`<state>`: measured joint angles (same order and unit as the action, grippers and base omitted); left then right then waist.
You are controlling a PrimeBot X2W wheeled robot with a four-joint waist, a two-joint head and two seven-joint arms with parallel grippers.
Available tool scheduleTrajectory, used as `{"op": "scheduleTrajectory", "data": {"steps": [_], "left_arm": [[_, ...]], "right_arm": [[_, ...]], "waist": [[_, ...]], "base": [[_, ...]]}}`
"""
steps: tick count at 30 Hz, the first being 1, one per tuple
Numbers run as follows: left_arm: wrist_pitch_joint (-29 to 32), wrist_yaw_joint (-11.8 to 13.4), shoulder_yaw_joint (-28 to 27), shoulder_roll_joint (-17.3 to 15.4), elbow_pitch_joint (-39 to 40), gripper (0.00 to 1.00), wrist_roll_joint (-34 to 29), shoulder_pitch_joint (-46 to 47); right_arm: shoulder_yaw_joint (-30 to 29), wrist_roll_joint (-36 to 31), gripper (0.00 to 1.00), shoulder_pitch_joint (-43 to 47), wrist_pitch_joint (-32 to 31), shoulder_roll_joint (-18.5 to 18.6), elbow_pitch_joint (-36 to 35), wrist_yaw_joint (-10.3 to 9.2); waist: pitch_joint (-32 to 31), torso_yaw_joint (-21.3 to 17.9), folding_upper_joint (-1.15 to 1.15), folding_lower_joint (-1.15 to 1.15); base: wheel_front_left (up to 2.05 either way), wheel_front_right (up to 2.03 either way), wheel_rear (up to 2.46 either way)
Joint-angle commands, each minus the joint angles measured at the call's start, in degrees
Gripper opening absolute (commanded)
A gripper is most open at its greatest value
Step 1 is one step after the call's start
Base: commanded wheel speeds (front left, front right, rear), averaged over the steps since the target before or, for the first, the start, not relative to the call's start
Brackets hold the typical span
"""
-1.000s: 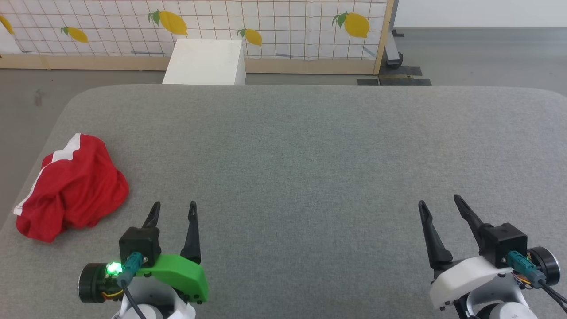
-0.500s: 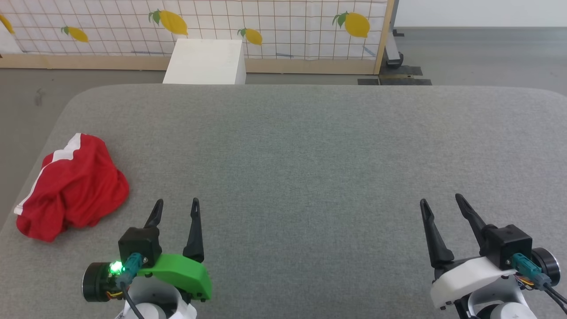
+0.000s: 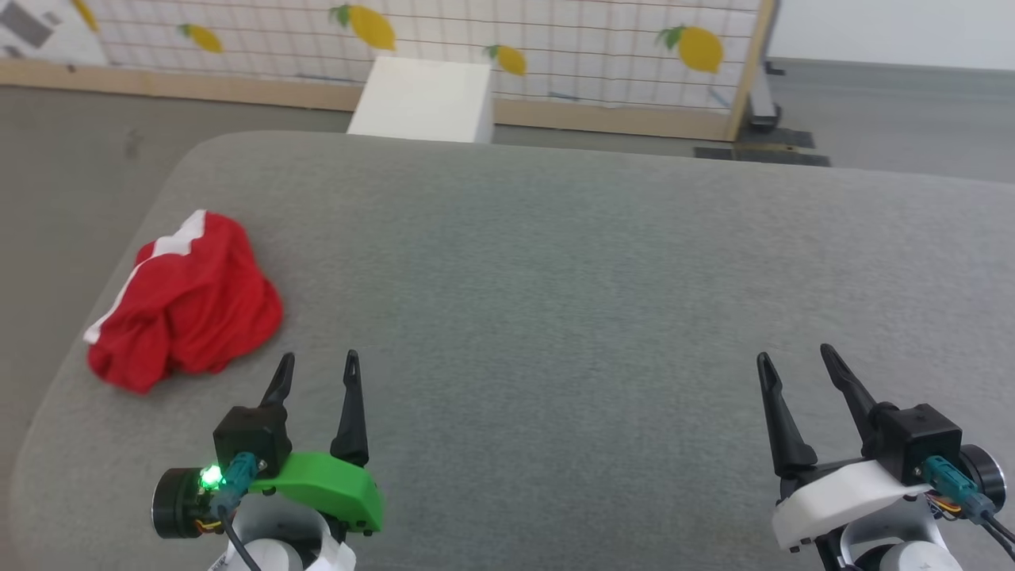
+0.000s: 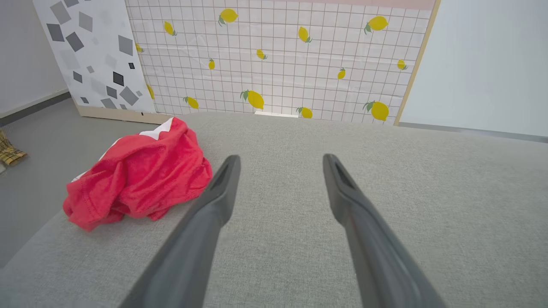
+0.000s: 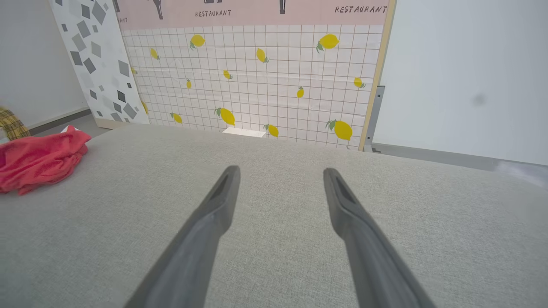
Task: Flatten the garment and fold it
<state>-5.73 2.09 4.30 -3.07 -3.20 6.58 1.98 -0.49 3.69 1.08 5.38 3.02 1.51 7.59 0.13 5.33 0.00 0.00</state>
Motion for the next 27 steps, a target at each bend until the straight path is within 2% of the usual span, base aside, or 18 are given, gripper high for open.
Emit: {"op": "scheduleTrajectory", "data": {"steps": [1, 13, 27], "left_arm": [[-0.74, 0.36, 0.07, -0.03, -0.25, 1.0, 0.66, 1.08], [-2.15, 1.21, -0.16, -0.14, -0.65, 1.0, 1.97, 0.8], [-3.79, 1.94, -0.14, -0.13, -1.05, 1.0, 3.26, 0.6]], "right_arm": [[0.05, 0.48, 1.0, -0.96, 0.6, -0.06, 0.16, -0.04], [0.48, 1.35, 1.0, -1.32, 1.73, -0.07, 0.61, -0.05], [0.35, 2.37, 1.0, -1.73, 3.24, -0.09, 1.3, -0.06]], "waist": [[0.05, 2.66, 0.0, 0.0], [0.13, 10.27, 0.0, 0.0], [0.24, 15.73, 0.0, 0.0]], "base": [[0.0, 0.0, 0.0], [0.0, 0.0, 0.0], [0.0, 0.0, 0.0]]}}
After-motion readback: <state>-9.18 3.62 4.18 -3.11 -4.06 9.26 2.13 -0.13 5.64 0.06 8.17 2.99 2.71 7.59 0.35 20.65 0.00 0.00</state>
